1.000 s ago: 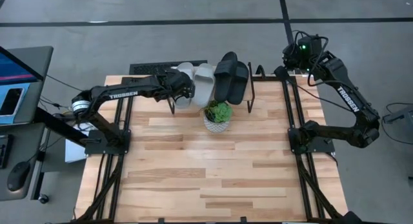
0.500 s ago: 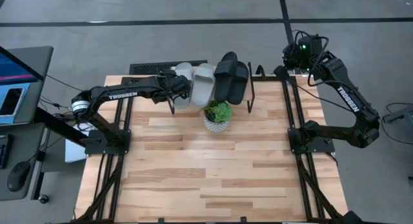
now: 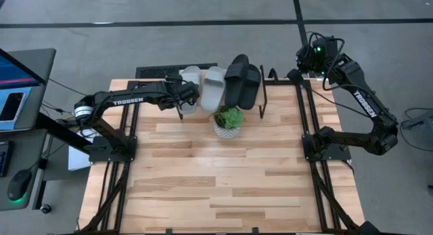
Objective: Pick and place slides into the shelf
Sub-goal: Adjust the slides on the shelf
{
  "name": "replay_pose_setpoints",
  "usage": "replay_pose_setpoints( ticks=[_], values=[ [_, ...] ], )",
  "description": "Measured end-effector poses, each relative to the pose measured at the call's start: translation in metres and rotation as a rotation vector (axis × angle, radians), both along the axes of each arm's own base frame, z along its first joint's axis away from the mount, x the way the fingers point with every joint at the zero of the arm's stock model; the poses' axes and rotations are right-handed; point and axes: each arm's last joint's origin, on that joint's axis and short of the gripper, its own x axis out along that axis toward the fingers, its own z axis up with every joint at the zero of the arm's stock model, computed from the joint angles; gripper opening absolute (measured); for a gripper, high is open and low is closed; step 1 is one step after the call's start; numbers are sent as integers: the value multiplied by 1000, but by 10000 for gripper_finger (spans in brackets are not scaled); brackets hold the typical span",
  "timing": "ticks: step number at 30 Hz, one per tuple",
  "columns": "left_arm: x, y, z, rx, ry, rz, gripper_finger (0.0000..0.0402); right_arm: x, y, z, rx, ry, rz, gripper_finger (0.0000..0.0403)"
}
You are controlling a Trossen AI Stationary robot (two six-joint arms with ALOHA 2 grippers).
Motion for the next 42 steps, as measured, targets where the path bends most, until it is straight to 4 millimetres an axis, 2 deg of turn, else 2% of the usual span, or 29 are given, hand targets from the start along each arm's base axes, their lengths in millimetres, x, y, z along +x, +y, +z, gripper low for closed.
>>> replay_pose_setpoints(
  ticks=[8, 13, 18, 24, 28, 32, 36, 42],
  values=[
    [2, 0, 1, -13, -15, -36, 0, 0, 0, 0, 2, 1, 0, 0],
    [-1, -7, 10, -45, -48, -85, 0, 0, 0, 0, 2, 1, 0, 0],
    [-11, -18, 29, -10, -116, -111, 0, 0, 0, 0, 2, 1, 0, 0],
    [-21, -25, 67, 167, -236, -210, 0, 0, 0, 0, 2, 1, 0, 0],
    [-23, -8, 88, 227, -379, -311, 0, 0, 0, 0, 2, 0, 0, 0],
    [-25, 20, 90, 109, -538, -435, 0, 0, 0, 0, 7, 1, -2, 0],
    [-25, 39, 75, -21, -522, -461, 0, -1, 1, -1, 20, 2, -7, 0],
    [-4, 39, 88, -69, -445, -527, 0, -1, 2, -2, 33, -4, -16, 0]
  ],
)
